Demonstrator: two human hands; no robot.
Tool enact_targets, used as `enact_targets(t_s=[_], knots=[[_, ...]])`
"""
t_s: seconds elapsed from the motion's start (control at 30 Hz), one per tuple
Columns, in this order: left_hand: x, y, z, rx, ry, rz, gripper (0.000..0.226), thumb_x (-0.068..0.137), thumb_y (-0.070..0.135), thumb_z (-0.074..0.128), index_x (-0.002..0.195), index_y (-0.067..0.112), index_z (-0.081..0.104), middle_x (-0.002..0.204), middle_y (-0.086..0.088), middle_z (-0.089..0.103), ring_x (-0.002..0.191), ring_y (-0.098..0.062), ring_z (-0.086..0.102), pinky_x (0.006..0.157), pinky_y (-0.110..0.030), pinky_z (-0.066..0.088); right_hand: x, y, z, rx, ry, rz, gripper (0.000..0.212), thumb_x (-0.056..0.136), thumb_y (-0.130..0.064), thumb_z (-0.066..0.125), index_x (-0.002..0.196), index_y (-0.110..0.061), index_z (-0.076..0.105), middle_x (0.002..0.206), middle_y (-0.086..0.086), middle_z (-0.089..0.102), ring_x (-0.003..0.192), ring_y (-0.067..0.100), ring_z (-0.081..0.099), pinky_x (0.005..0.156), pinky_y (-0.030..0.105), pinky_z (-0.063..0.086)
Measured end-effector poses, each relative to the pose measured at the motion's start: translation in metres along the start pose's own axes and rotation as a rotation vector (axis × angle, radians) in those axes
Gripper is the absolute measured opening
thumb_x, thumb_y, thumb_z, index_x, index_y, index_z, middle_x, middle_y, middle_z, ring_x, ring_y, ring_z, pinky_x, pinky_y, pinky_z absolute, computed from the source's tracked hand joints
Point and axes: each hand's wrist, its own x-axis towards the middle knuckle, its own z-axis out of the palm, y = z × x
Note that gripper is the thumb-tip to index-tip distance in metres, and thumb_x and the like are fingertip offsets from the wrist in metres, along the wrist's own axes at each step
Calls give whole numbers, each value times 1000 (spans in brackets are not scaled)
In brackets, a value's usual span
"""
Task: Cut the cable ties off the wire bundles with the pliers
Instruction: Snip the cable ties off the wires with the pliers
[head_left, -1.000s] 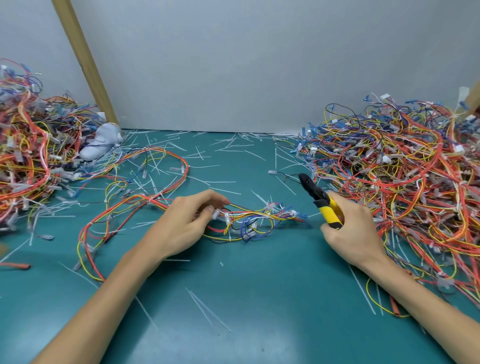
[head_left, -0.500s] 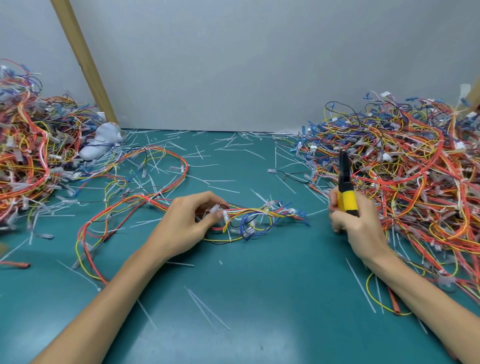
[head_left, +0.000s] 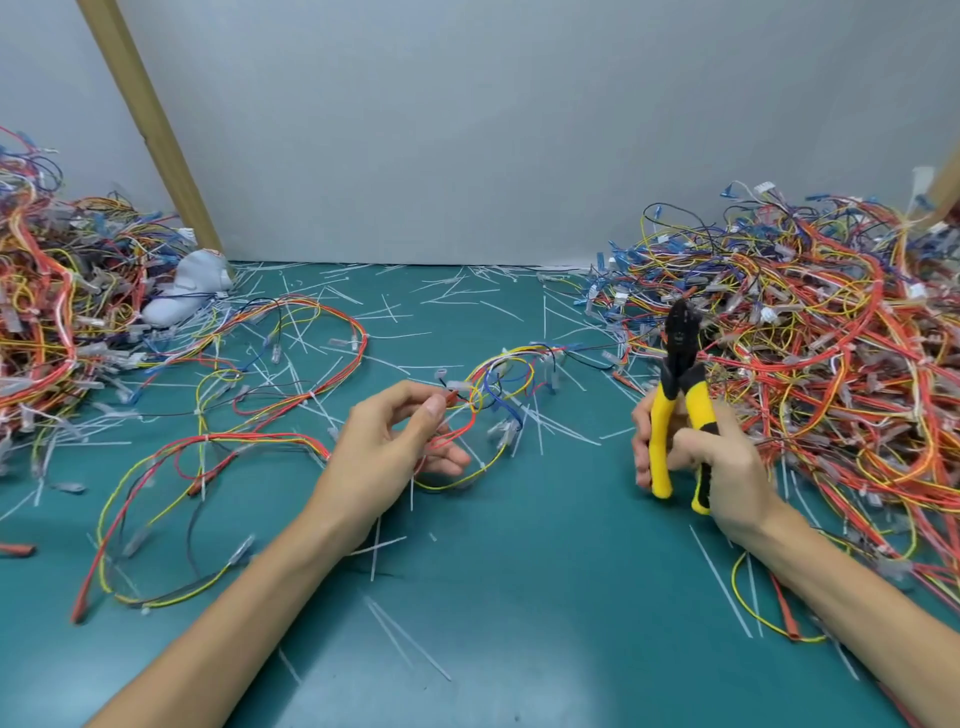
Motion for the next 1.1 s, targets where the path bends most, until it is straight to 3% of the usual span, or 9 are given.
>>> enact_targets(t_s=[0.17, 0.3, 0.4, 0.53, 0.6, 0.73, 0.93, 1.03, 1.1], knots=[[-1, 2, -1, -150, -63, -70, 23, 98, 5, 48, 116, 0, 61, 92, -15, 59, 80, -26, 72, 69, -25, 57, 0, -2, 2, 2, -8, -26, 30, 55, -5, 45, 78, -8, 63, 71, 18, 60, 64, 30, 59, 57, 37, 53], [-2, 4, -2, -125, -139, -73, 27, 92, 13, 61, 119, 11, 63, 103, -10, 70, 102, -26, 69, 86, -33, 50, -3, -8, 4, -65, -19, -23, 13, 59, -7, 47, 67, -10, 57, 59, 15, 52, 55, 25, 50, 49, 33, 46], [-5, 5, 4, -109, -141, -40, 37, 88, 7, 65, 122, 20, 60, 97, -2, 68, 102, -22, 69, 96, -34, 48, -8, -10, 13, -151, -8, -99, 12, 72, -9, 53, 80, -9, 62, 68, 15, 59, 60, 27, 56, 56, 33, 50], [-14, 6, 24, -110, -123, 9, 51, 82, 13, 75, 126, 32, 57, 90, 3, 59, 95, -17, 66, 96, -30, 50, -17, -13, 37, -182, 31, -170, 15, 81, -36, 66, 90, -25, 60, 86, 13, 63, 71, 30, 57, 66, 39, 48], [-20, 6, 38, -161, -161, 31, 49, 89, 13, 68, 132, 33, 52, 100, -8, 59, 102, -19, 68, 96, -29, 51, -21, -12, 52, -115, 49, -139, 22, 76, -44, 69, 89, -33, 55, 87, 10, 64, 65, 21, 54, 64, 34, 46], [-29, 7, 59, -249, -270, -23, 40, 94, 27, 56, 133, 32, 52, 114, -22, 55, 110, -28, 65, 93, -30, 52, -26, -8, 66, -114, 113, -69, 31, 70, -48, 74, 87, -33, 53, 88, 6, 69, 75, 35, 65, 72, 43, 55], [-36, 5, 65, 202, -299, 200, 30, 95, 18, 56, 119, 34, 59, 95, 11, 64, 83, -15, 69, 83, -31, 55, -20, -4, 57, -27, 99, -20, 28, 79, 0, 69, 89, -21, 55, 78, 12, 62, 70, 33, 58, 71, 44, 53], [-34, 4, 63, 498, -116, 354, 18, 90, 15, 64, 98, 31, 62, 89, 13, 66, 75, -12, 67, 71, -32, 52, -19, -8, 58, -48, -5, -73, 21, 77, -1, 62, 88, -17, 53, 77, -1, 62, 70, 14, 55, 66, 24, 46], [-32, 5, 60, 549, -39, 380, 13, 89, 19, 67, 87, 28, 58, 81, 12, 63, 71, -11, 63, 65, -28, 48, -19, -8, 58, -91, -27, -66, 19, 77, -6, 62, 87, -19, 54, 74, 10, 60, 67, 15, 51, 63, 26, 43]])
